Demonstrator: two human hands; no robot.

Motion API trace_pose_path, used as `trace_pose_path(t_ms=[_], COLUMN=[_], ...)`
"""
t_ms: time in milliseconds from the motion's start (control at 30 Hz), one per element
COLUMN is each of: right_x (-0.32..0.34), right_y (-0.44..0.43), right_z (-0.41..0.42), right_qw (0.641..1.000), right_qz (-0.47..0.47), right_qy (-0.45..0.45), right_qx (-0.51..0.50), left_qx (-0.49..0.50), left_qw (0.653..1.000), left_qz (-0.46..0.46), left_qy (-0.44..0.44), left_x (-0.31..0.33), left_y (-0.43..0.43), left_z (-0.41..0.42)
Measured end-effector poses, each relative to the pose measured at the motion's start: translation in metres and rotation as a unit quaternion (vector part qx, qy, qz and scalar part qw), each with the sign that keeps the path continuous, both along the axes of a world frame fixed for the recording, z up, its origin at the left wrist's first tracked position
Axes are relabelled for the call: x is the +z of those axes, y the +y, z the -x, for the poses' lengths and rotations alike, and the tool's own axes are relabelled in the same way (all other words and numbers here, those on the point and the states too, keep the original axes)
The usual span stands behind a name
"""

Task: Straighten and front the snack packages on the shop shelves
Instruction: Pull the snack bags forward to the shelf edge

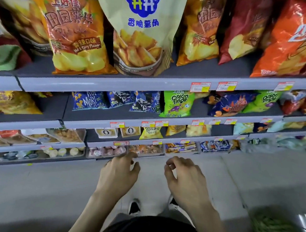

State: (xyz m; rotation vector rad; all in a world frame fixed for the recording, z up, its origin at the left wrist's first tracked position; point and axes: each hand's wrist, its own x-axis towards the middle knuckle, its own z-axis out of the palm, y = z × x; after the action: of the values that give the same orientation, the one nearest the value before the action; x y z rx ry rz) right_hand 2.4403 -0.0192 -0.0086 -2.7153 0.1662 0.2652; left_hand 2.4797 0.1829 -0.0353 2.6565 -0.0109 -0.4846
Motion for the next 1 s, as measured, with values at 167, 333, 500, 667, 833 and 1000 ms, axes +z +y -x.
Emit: trace_pose_path(t_ms=[167,333,500,667,833,1000], right_x=[-0.009,-0.026,-0.047,-0.067,-0.082,-0.097], right_y=[-0.029,-0.059,-0.092,-0.126,-0.158,-0.205], right_z=[-0.008,-0.036,-0.085,-0.132,-0.162,-0.175], right_qw=[1.0,1.0,0.998,0.997,0.998,0.997], right_qz=[-0.008,0.005,0.019,0.017,-0.009,-0.01], right_qy=[0.003,-0.013,-0.042,-0.066,-0.062,-0.07], right_qx=[-0.009,0.014,0.031,0.04,0.025,-0.018], left_qx=[-0.007,-0.028,-0.02,0.02,0.05,0.041], left_qw=[1.0,0.999,0.998,0.998,0.997,0.998], left_qz=[0.006,-0.023,-0.047,-0.039,-0.027,-0.015], left_qy=[0.012,0.006,-0.03,-0.053,-0.058,-0.047], left_x=[-0.008,-0.014,-0.018,-0.031,-0.046,-0.061], left_y=[-0.032,-0.067,-0.099,-0.125,-0.152,-0.194], left_z=[-0.011,-0.039,-0.089,-0.129,-0.149,-0.157])
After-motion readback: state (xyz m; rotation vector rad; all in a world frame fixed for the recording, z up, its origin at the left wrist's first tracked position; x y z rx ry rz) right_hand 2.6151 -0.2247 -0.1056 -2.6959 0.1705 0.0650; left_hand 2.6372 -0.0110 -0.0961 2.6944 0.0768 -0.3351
